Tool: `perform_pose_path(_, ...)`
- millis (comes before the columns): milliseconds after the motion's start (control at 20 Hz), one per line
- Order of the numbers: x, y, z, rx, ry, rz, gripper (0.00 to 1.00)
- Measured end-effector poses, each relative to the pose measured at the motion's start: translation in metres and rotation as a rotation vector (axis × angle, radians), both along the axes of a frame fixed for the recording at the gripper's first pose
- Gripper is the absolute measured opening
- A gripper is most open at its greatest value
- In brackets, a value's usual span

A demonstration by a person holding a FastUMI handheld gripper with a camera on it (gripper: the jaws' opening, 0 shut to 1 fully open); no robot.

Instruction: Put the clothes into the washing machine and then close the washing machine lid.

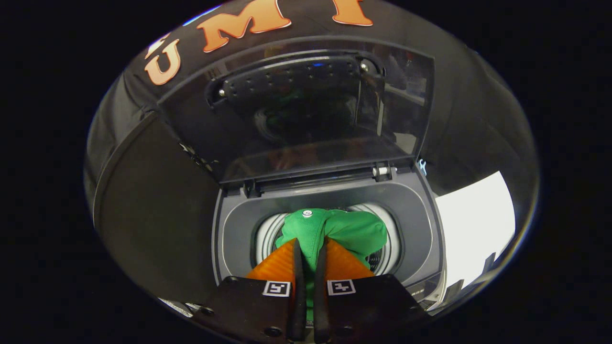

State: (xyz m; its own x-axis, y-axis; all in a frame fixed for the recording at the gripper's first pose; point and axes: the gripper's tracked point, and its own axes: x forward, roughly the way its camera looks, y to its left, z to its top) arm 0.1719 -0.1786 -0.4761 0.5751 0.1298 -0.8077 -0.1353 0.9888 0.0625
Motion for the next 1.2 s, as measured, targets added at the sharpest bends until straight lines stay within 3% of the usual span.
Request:
perform_pose_path(350,0.016,-0.017,-0.046,0.054,0.020,-0.119,0.15)
perform_pose_path(750,0.012,-0.029,-0.085,-0.010,0.074,-0.120,0.17)
perform_pose_path(1000,0.010,-0.031,-0.090,-0.008,0.095,-0.121,0.26)
perform_pose_path(1200,0.017,-0.033,-0.077,-0.030,0.047,-0.097,0.24)
